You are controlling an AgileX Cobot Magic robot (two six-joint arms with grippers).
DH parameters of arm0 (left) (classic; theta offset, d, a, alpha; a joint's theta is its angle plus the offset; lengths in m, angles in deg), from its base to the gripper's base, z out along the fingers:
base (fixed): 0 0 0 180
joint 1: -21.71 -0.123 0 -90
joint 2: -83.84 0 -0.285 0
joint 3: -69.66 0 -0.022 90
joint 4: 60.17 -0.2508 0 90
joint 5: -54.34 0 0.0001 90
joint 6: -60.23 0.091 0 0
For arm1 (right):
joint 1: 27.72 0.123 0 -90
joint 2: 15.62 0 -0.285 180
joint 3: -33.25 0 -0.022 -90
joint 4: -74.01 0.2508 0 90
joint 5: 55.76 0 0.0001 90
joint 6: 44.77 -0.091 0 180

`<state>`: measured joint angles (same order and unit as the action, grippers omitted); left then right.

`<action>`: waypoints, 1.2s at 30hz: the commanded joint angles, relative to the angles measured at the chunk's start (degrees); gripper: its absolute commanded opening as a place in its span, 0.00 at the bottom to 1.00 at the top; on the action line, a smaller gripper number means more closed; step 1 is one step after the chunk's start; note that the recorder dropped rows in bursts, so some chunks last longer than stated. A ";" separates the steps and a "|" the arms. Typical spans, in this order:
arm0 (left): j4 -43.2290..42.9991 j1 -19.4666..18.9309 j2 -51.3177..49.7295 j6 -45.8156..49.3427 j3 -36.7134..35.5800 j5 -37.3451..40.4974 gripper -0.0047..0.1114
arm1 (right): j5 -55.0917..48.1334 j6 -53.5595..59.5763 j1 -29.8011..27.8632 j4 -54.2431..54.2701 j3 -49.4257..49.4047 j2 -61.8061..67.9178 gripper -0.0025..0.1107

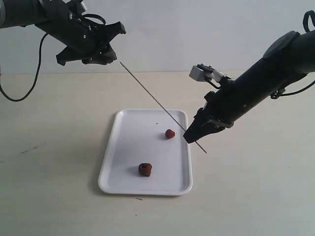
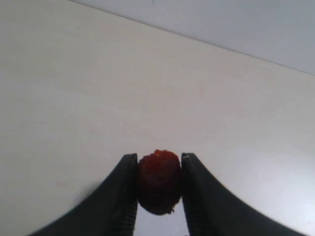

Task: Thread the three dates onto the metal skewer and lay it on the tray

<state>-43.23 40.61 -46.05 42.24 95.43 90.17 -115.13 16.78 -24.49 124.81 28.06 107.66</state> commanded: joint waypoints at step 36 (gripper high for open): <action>4.94 0.66 0.83 1.09 0.28 -1.24 0.30 | 1.76 3.26 0.11 2.20 0.30 0.45 0.02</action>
<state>-38.75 40.97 -46.05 42.87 95.43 89.01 -114.05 19.25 -24.49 126.32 28.06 108.12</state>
